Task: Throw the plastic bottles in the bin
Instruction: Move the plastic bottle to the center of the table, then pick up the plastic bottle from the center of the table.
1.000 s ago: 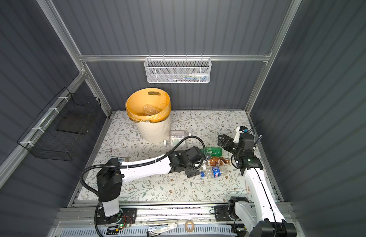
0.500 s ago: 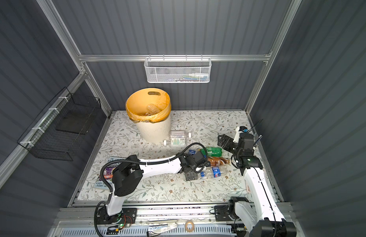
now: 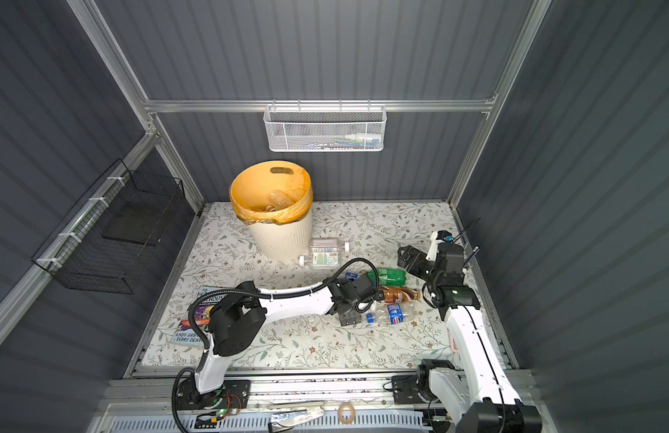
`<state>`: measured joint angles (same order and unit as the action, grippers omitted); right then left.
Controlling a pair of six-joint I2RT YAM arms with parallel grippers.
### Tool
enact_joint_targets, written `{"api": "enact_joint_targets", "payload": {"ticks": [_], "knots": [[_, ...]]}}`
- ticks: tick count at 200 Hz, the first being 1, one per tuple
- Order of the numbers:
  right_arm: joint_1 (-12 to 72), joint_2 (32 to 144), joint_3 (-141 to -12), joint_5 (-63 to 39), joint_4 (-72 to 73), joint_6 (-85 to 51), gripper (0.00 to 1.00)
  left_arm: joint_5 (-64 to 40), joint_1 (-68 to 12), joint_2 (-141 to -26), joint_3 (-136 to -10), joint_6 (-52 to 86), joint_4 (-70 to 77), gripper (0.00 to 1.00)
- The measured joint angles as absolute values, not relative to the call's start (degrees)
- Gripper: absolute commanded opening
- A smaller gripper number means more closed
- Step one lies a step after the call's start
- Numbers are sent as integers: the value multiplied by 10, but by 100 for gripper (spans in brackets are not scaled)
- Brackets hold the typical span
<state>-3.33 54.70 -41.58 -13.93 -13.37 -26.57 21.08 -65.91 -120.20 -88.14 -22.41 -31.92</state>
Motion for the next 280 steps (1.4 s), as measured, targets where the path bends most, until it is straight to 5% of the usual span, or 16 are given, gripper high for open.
{"api": "enact_joint_targets", "payload": {"ticks": [98, 170, 235, 280], "knots": [[-33, 547, -414, -139, -133, -265, 99, 199, -659, -1184, -851, -207, -311, 72], [-33, 547, -411, -142, -133, -265, 99, 201, -659, -1104, -741, -112, -303, 72], [-33, 548, -405, -150, -133, -266, 99, 213, -659, -1090, -725, -78, -317, 99], [-33, 540, -405, -143, -134, -266, 99, 221, -655, -1090, -725, -81, -319, 100]]}}
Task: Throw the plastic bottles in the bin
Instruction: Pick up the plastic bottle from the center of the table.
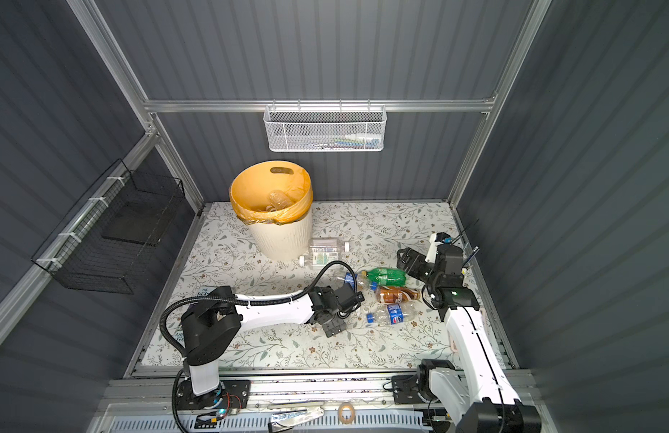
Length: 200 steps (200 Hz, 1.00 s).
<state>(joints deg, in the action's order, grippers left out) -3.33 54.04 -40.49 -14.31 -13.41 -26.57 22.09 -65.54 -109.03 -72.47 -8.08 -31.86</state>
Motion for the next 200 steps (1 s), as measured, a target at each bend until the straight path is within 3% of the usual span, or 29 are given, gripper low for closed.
{"api": "enact_joint_targets", "payload": {"ticks": [87, 112, 156, 200], "knots": [[-33, 538, -400, -141, -133, -266, 99, 151, -607, -1105, -748, -120, -336, 98], [-33, 538, -399, -140, -133, -266, 99, 132, -602, -1112, -757, -126, -339, 92], [-33, 543, -398, -139, -133, -266, 99, 104, -602, -1119, -762, -132, -341, 72], [-34, 547, -397, -139, -133, -266, 99, 95, -602, -1116, -757, -126, -338, 70]]}}
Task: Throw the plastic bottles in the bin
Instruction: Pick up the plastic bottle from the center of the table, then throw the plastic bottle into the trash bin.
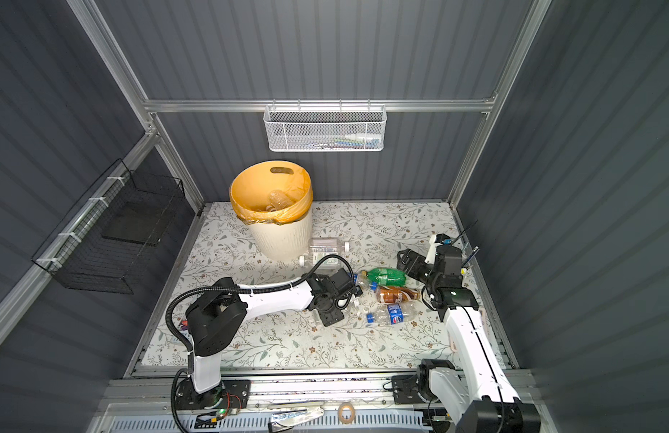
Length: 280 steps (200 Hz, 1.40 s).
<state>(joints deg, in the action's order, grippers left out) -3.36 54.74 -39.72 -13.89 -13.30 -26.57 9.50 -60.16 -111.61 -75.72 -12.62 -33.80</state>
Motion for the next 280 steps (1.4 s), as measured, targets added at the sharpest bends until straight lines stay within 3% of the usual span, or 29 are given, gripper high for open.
{"api": "enact_joint_targets", "payload": {"ticks": [60, 128, 157, 183, 202, 210, 220, 228, 249, 280], "knots": [[-34, 548, -397, -139, -133, -266, 99, 135, -602, -1003, -713, -86, -311, 56], [-33, 543, -386, -153, -102, -270, 99, 296, -602, -705, -679, -80, -175, 44], [-34, 540, -386, -158, -95, -270, 99, 352, -602, -614, -671, -120, -107, 44], [-33, 540, -386, -165, -88, -275, 99, 382, -593, -623, -690, -179, -62, 45], [-33, 540, -386, -170, -83, -280, 99, 357, -536, -678, -735, -204, -43, 50], [-33, 540, -386, -172, -81, -281, 98, 328, -484, -714, -764, -196, -48, 60], [-33, 540, -386, -176, -82, -281, 98, 279, -401, -772, -824, -177, -77, 66], [-33, 538, -386, -178, -83, -280, 99, 249, -343, -824, -879, -159, -94, 79], [-33, 526, -386, -177, -92, -276, 99, 210, -262, -924, -992, -129, -153, 99], [-33, 495, -386, -165, -105, -267, 99, 170, -271, -945, -1015, -94, -209, 100]]}}
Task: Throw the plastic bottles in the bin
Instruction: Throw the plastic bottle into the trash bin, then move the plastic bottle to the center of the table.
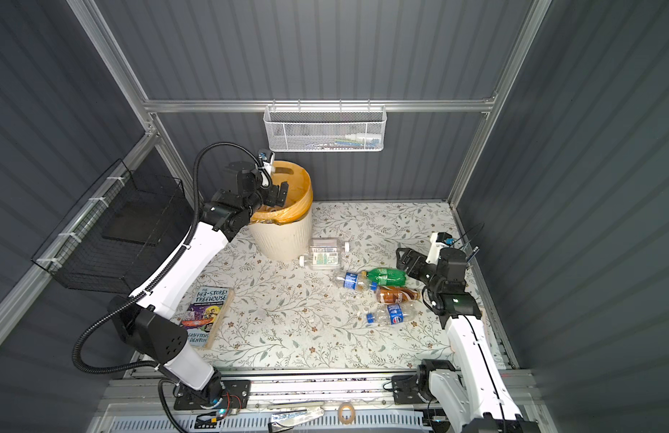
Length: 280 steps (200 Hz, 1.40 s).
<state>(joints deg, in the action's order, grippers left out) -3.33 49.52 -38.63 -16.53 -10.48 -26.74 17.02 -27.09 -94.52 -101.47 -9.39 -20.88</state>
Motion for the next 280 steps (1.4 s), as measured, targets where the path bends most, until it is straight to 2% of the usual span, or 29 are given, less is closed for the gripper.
{"api": "enact_joint_targets", "payload": {"ticks": [67, 122, 154, 199, 280], "knots": [[-33, 530, -387, -153, -127, -266, 98, 152, -295, -798, -911, -55, -187, 100], [-32, 531, -387, -129, -161, -275, 99, 182, -433, -776, -807, -56, -168, 100], [-34, 526, -387, -111, -162, -285, 99, 208, -528, -849, -796, -73, -187, 100], [-52, 528, -387, -108, -163, -283, 99, 211, -653, -997, -856, -112, -215, 100], [-78, 519, -387, -138, -150, -278, 99, 162, -760, -1195, -999, -163, -281, 95]]}}
